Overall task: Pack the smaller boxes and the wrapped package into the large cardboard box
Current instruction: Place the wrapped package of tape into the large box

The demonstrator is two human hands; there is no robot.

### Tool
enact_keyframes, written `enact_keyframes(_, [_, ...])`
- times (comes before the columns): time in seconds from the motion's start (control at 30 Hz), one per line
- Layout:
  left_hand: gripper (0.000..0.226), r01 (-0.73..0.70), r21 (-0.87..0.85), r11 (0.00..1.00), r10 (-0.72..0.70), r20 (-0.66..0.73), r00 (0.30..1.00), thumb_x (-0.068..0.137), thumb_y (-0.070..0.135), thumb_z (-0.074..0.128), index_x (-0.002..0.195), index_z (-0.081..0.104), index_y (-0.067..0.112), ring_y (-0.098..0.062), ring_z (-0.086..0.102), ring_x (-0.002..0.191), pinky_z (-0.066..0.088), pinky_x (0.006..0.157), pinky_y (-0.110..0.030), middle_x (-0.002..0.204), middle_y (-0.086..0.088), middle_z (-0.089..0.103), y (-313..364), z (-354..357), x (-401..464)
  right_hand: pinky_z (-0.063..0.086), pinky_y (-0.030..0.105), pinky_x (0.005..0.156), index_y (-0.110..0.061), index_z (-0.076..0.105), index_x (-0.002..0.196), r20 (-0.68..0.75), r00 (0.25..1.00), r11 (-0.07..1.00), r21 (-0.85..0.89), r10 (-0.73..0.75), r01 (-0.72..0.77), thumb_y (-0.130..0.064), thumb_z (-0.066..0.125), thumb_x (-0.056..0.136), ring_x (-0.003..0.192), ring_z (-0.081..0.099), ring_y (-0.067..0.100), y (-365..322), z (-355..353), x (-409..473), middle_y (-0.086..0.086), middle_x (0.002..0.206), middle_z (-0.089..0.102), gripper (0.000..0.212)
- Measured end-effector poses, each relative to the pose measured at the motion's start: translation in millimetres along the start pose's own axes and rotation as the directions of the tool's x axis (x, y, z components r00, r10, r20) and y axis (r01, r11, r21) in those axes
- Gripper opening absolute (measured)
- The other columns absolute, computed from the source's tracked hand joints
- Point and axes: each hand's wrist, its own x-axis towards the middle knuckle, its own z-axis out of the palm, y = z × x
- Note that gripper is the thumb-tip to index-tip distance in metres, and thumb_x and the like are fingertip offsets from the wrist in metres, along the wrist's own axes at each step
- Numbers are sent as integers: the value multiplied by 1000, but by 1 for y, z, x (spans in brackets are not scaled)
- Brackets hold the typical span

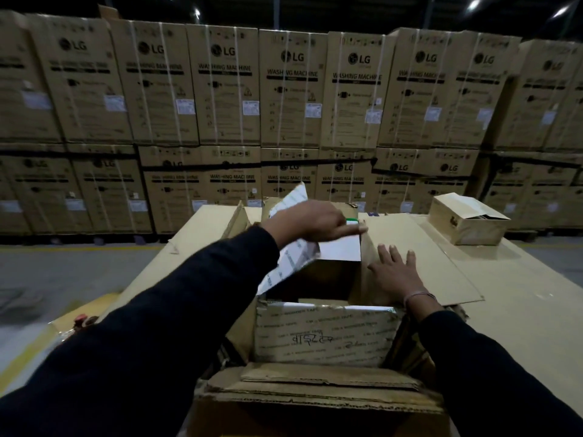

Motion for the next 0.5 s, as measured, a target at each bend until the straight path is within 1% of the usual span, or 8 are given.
enact_keyframes(0.07, [69,128,8,992,-128,67,990,101,69,33,92,66,9,-15,62,66,46,65,-30,75,-2,65,-19,-25,-5,-1,68,123,-32,40,157,1,1000,1000,-8,-5,5,-41,44,105,160,-3,37,-1,-2,-2,9,174,-1,53])
enact_keyframes(0.13, [62,262,62,963,-269,172,948,98,65,48,120,63,9,-16,68,76,55,75,-33,86,-2,69,-40,-41,-13,-1,68,123,-34,40,157,1,1000,1000,-13,-12,13,-44,58,98,160,-3,37,-2,-2,-4,9,174,-1,62])
enact_keyframes(0.2, [67,338,126,933,-359,250,899,96,57,60,146,49,14,-19,67,98,56,88,-37,113,-5,67,-62,-41,-20,-1,68,123,-34,40,156,-1,1000,1000,-8,-13,13,-45,67,92,160,-3,37,-2,-3,-5,9,174,-1,70])
enact_keyframes(0.3, [75,482,46,875,-467,344,815,93,59,64,154,42,21,-28,56,129,49,106,-46,151,-7,51,-96,-4,-47,-1,67,123,-34,41,155,-8,1000,1000,-3,-20,20,-45,67,91,160,-3,37,0,-2,-6,9,174,-1,70])
enact_keyframes(0.37, [88,497,90,863,-498,317,807,89,83,41,160,29,31,-33,41,145,37,115,-54,163,-7,36,-120,48,-70,-2,67,122,-34,41,155,-12,1000,1000,2,-23,23,-46,68,90,160,-3,37,1,-1,-6,10,174,-1,72])
enact_keyframes(0.4, [94,460,152,875,-485,304,820,85,90,22,162,16,37,-34,25,153,24,121,-58,170,-6,20,-132,74,-79,-2,67,123,-34,42,155,-21,999,1000,6,-27,27,-45,67,90,160,-3,37,1,0,-6,10,174,-1,70])
enact_keyframes(0.47, [92,473,73,878,-474,267,839,84,90,6,162,-1,42,-31,-3,158,0,125,-57,173,-4,-4,-152,110,-90,-1,67,124,-33,44,153,-46,998,999,19,-44,45,-42,62,94,160,-2,36,1,2,-4,9,175,0,63])
enact_keyframes(0.5, [90,468,34,883,-460,255,850,85,89,6,162,-4,43,-30,-8,158,-5,125,-54,172,-4,-8,-159,117,-92,-1,66,124,-33,45,153,-57,997,998,23,-48,50,-41,59,95,160,-2,36,1,3,-3,9,175,0,60])
